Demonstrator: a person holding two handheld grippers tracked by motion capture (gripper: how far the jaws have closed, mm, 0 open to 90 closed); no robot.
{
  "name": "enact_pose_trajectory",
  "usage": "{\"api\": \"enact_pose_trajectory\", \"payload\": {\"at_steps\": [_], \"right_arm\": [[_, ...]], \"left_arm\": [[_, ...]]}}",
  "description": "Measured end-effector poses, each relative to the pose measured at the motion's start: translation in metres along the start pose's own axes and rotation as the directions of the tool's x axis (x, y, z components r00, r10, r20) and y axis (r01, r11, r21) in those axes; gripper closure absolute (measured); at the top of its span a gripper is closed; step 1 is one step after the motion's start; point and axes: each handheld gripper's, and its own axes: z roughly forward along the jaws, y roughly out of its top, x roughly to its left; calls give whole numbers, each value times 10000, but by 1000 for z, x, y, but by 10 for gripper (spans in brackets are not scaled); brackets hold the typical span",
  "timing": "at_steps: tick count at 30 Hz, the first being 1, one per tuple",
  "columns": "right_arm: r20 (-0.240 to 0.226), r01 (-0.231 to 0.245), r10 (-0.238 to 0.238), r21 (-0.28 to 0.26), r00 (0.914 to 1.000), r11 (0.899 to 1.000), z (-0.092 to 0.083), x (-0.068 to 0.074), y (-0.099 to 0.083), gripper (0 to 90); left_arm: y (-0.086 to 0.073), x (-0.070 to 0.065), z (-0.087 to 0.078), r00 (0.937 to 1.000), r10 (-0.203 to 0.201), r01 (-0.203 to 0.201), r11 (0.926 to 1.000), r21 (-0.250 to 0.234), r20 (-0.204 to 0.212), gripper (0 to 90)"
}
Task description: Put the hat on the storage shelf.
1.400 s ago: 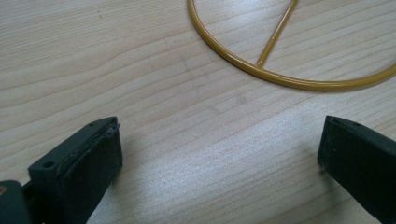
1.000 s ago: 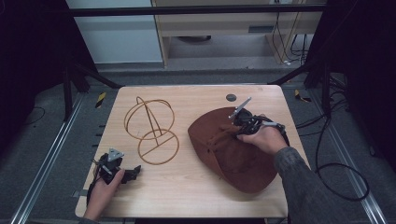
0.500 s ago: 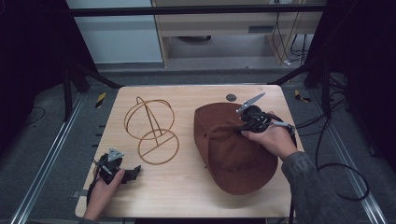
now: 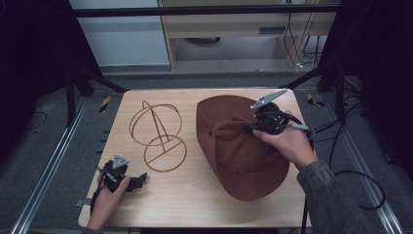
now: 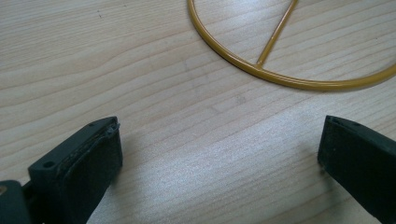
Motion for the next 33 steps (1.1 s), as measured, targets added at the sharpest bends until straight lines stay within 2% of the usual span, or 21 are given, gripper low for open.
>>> {"api": "enact_pose_trajectory", "payload": {"at_steps": [3,11,19,24,30,33], "right_arm": [[84,-38,40,-232,10000,9997,-11,2,6,891],[289,-100,116,-570,9995,9983,-26,5,17,891],[484,-21,72,-1045,9988,9945,-43,8,42,891],[588,-2,69,-1121,9982,9937,-45,10,50,891],[498,-143,219,-1478,9985,9889,-45,13,62,891],[501,-70,153,-1624,9986,9867,-47,17,70,891]], "left_arm": [[0,0,0,10000,19,-19,10000,14,7,0],[0,0,0,10000,-6,6,10000,-6,3,0],[0,0,0,10000,-24,24,10000,-49,11,0],[0,0,0,10000,-10,10,10000,-59,4,0],[0,0,0,10000,-7,7,10000,-50,5,0],[0,0,0,10000,39,-39,10000,-13,13,0]]}}
